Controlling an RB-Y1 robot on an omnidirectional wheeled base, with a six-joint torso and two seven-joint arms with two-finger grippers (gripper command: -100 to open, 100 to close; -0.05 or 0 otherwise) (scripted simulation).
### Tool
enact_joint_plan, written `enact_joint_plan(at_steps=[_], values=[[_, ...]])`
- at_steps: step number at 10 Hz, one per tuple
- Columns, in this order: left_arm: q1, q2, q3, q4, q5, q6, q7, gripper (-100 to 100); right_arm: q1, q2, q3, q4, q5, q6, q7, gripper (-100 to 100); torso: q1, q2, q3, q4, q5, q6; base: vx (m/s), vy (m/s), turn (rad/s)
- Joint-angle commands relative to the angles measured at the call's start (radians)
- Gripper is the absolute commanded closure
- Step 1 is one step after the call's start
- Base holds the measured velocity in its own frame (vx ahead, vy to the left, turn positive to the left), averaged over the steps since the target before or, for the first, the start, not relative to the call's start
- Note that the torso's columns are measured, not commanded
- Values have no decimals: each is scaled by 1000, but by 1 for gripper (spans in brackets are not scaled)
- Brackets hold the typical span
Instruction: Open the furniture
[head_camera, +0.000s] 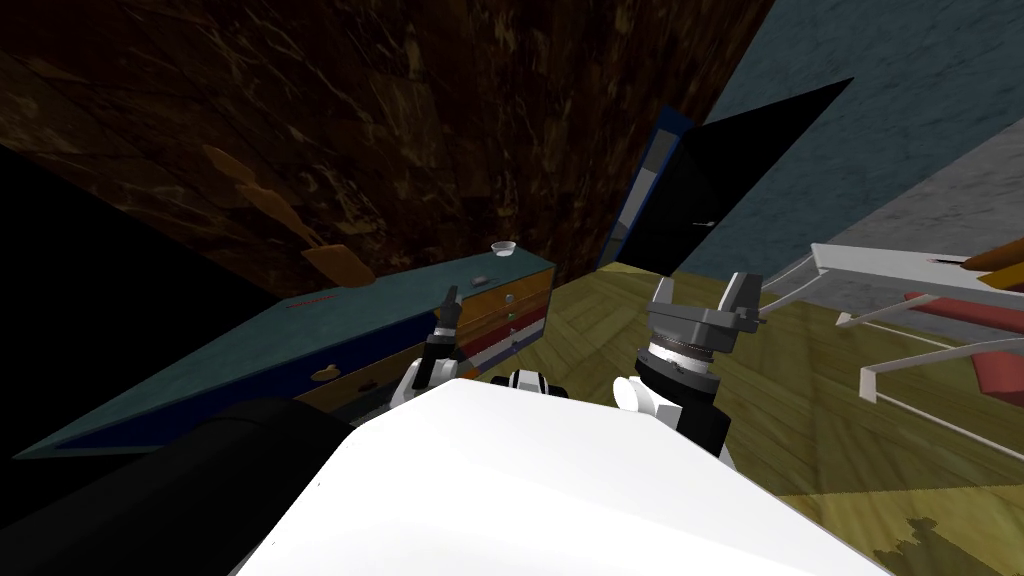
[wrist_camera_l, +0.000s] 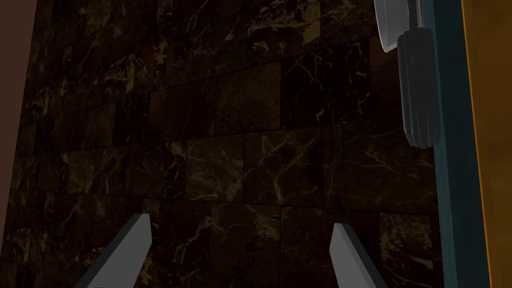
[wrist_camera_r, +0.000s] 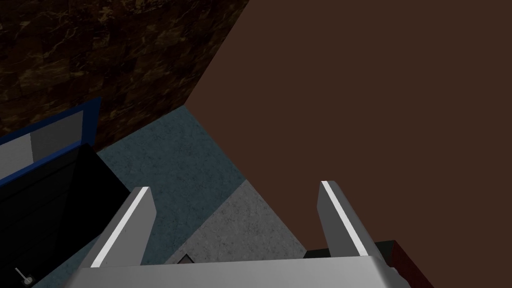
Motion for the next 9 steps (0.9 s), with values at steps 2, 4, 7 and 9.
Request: enact_joint_plan(at_steps=[2, 4, 7, 9], values=[[-21, 10, 13, 82, 9, -13, 2, -100, 0, 0, 0, 0, 0, 0, 0, 0, 1, 1, 1, 0, 0, 0, 66, -96, 54], [-32, 12, 21, 125, 15, -22, 4, -100, 0, 0, 0, 0, 0, 0, 0, 0, 1, 0, 0, 0, 0, 0, 67, -91, 41], [-50, 13, 35, 202, 24, -36, 7, -100, 0, 0, 0, 0, 0, 0, 0, 0, 0, 0, 0, 0, 0, 0, 67, -95, 56], [-64, 11, 45, 257, 31, -47, 9, -100, 0, 0, 0, 0, 0, 0, 0, 0, 0, -1, 0, 0, 0, 0, 90, -119, 59]])
